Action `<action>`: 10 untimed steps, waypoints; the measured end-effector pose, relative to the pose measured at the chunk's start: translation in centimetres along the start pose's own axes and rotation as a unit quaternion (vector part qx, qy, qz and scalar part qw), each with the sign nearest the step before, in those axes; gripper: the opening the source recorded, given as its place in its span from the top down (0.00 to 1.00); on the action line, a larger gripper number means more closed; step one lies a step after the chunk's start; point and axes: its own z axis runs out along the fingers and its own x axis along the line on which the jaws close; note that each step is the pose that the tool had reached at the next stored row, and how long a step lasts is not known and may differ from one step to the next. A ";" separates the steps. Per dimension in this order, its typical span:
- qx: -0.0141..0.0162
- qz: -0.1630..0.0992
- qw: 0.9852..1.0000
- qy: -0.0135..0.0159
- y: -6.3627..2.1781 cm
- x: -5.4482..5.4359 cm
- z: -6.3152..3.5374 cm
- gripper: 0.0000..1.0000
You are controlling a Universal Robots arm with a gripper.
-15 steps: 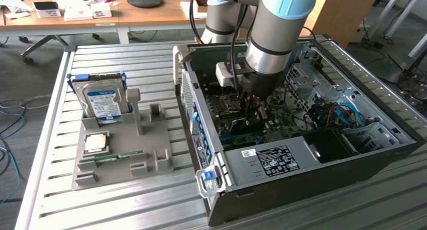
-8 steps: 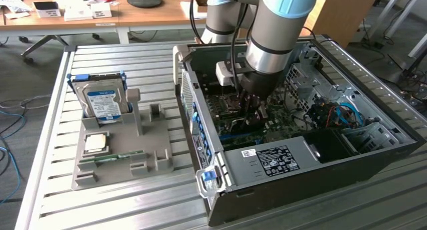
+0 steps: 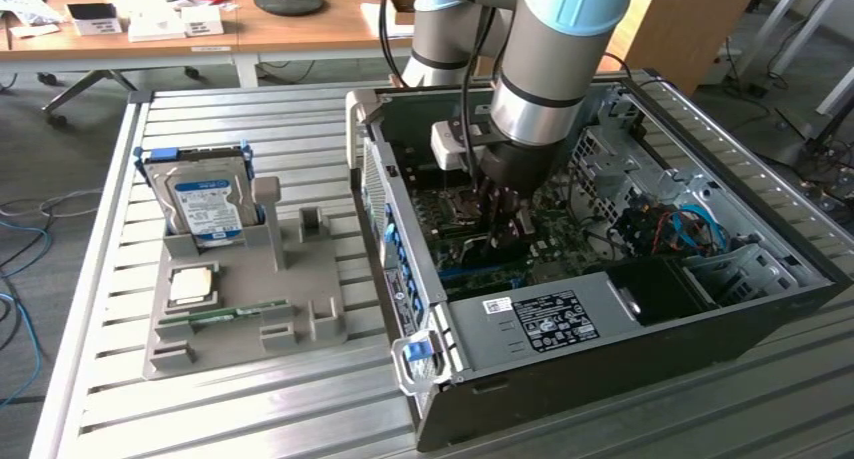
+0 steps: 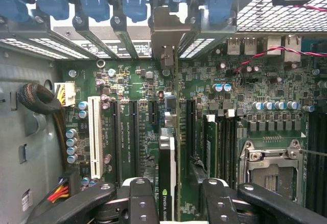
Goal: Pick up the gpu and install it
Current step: 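Insert the gpu into the slot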
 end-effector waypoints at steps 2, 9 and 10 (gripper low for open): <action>0.000 0.000 1.000 0.000 0.00 0.0 0.00 0.60; 0.000 0.000 1.000 0.000 0.01 0.0 0.00 0.60; 0.000 0.000 1.000 0.000 0.00 0.0 0.00 0.60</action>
